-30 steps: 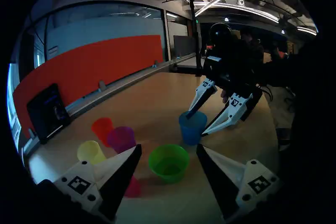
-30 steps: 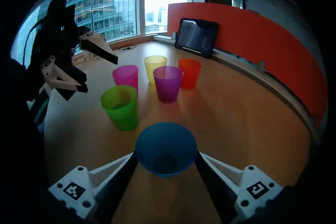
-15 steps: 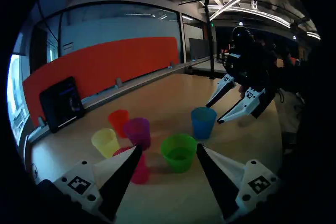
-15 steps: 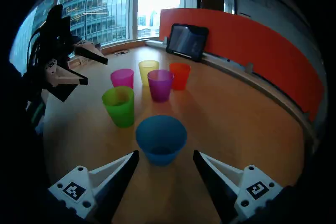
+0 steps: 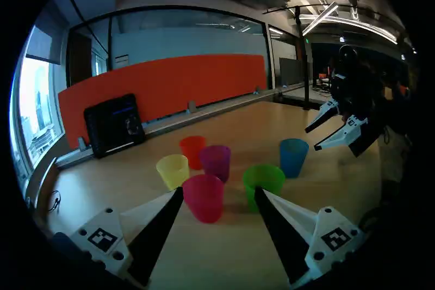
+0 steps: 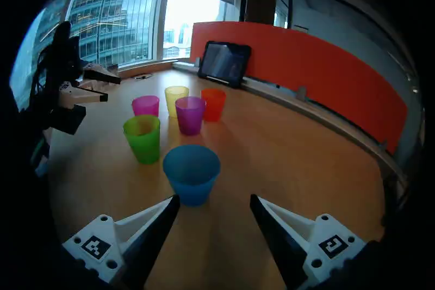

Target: Pour water

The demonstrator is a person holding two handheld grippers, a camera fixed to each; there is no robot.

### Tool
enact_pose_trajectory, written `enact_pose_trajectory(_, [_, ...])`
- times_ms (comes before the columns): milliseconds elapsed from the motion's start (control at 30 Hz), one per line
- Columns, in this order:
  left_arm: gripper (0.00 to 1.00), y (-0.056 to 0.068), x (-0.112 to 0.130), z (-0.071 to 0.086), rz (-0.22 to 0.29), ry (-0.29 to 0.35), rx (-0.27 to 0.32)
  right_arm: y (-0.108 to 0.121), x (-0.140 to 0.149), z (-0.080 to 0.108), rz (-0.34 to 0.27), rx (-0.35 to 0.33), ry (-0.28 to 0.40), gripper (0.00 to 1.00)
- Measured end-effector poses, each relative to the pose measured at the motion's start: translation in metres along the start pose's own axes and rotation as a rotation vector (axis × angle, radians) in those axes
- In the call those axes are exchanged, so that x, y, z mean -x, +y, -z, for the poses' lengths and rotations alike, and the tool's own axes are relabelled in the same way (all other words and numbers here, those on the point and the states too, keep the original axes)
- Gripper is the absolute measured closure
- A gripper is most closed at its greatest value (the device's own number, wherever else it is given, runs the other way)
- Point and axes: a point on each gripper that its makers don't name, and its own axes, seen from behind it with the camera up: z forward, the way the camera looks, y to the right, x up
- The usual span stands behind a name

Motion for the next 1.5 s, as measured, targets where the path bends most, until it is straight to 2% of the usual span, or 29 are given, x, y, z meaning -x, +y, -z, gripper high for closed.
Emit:
enact_pose_trajectory(167, [0.03,-0.009,0.002,0.006,0.008,0.023,-0.053,0.008,-0.003,0.005,-0.027,0.041,0.030,0.00])
enact_pose_trajectory(467, [0.03,-0.031,-0.006,0.021,0.054,0.097,-0.131,0.027,-0.023,0.016,-0.082,0.132,0.123,0.00])
enact_pose_trajectory(967, [0.03,-0.067,-0.027,0.040,0.118,0.207,-0.268,0.054,-0.075,0.027,-0.106,0.306,0.310,0.00])
enact_pose_trajectory(1300, [0.03,-0.083,-0.042,0.050,0.130,0.271,-0.339,0.072,-0.099,0.036,-0.153,0.428,0.424,0.00])
enact_pose_trajectory(1500, [0.03,-0.090,-0.051,0.054,0.153,0.304,-0.373,0.084,-0.115,0.050,-0.186,0.514,0.498,0.00])
